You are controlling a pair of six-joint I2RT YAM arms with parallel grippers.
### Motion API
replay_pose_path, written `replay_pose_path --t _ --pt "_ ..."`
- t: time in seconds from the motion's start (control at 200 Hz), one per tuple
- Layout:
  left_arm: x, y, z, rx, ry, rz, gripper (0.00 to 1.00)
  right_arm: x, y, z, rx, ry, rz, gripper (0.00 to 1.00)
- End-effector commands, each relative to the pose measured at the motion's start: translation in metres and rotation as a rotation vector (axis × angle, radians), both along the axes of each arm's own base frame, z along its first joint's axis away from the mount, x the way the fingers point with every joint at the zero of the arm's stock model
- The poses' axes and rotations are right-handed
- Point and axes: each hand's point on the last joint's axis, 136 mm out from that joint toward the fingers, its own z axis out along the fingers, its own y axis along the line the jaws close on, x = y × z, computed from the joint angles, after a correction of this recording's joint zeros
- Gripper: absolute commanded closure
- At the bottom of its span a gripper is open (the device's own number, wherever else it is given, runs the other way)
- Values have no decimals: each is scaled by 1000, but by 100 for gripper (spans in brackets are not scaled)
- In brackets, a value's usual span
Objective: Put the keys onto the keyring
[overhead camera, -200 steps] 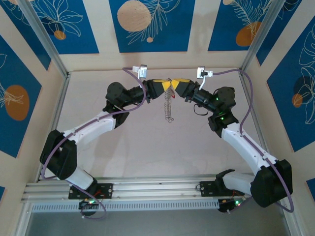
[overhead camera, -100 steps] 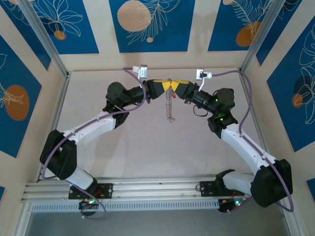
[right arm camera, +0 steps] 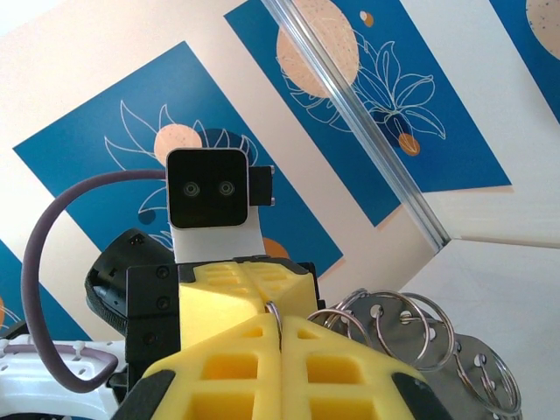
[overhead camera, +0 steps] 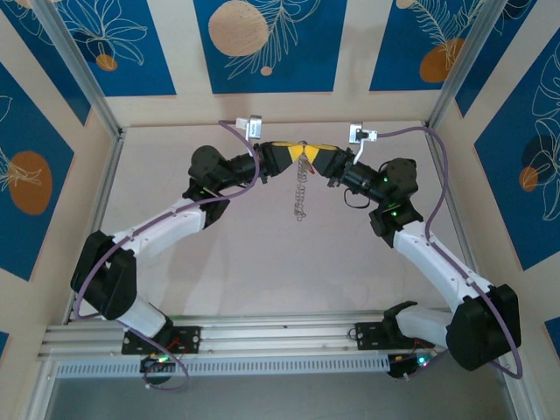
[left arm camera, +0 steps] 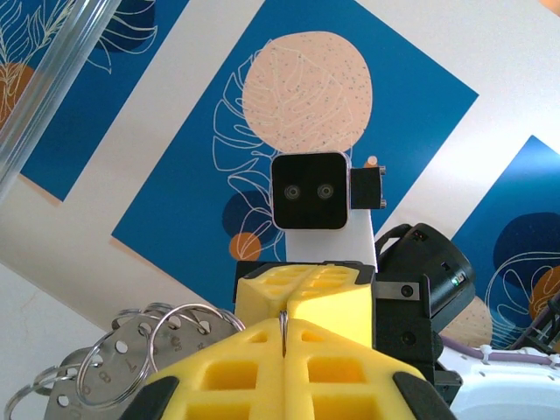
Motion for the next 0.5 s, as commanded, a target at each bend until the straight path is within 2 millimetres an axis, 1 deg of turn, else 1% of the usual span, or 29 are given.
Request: replay_pose_path --t 0.0,0.14,0.205,0.33,0.415,0.495 --pt "-16 1 33 -30 -127 -25 87 -7 1 2 -38 -28 39 100" --pt "-17 5 32 35 -167 -12 59 -5 -5 6 -91 -38 74 100" --pt "-18 9 32 73 -193 -6 51 -6 -7 7 -125 -45 102 100" --pt "-18 15 31 153 -229 0 42 -10 -10 10 -192 -64 152 100" --pt "-16 18 27 209 -248 -5 38 -12 -11 12 -226 -69 195 100" --pt "-15 19 24 257 -265 -26 37 -13 -13 15 -249 -79 234 100"
